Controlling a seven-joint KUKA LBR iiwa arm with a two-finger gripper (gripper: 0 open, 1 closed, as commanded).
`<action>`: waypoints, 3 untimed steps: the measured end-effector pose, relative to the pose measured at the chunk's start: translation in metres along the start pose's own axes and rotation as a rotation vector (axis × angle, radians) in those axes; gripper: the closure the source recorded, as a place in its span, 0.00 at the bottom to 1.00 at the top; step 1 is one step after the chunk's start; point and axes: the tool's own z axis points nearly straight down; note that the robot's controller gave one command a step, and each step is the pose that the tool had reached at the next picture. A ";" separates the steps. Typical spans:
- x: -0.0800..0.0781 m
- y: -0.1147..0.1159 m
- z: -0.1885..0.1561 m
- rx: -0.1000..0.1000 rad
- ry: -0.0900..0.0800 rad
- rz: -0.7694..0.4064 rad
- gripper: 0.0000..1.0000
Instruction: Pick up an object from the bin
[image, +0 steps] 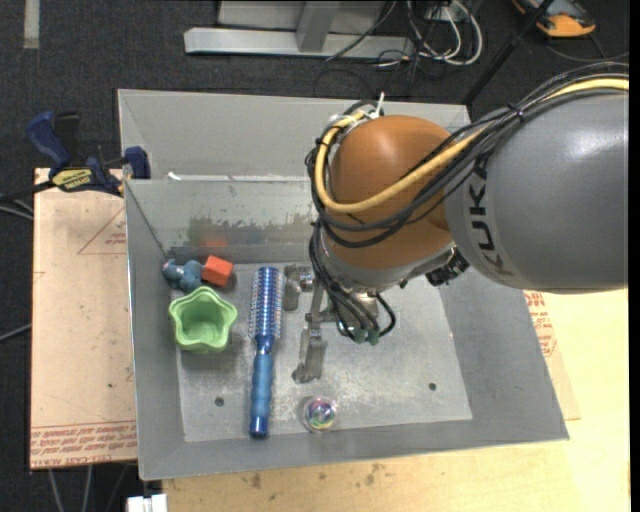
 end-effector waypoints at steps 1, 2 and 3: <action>-0.086 0.090 0.162 -0.001 -0.013 -0.404 0.00; -0.088 0.082 0.131 -0.002 -0.012 -0.145 0.00; -0.088 0.106 0.124 -0.003 -0.009 0.176 0.00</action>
Offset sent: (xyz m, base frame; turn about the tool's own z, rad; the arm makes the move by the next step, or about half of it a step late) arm 0.0836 0.0888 -0.1628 -0.4054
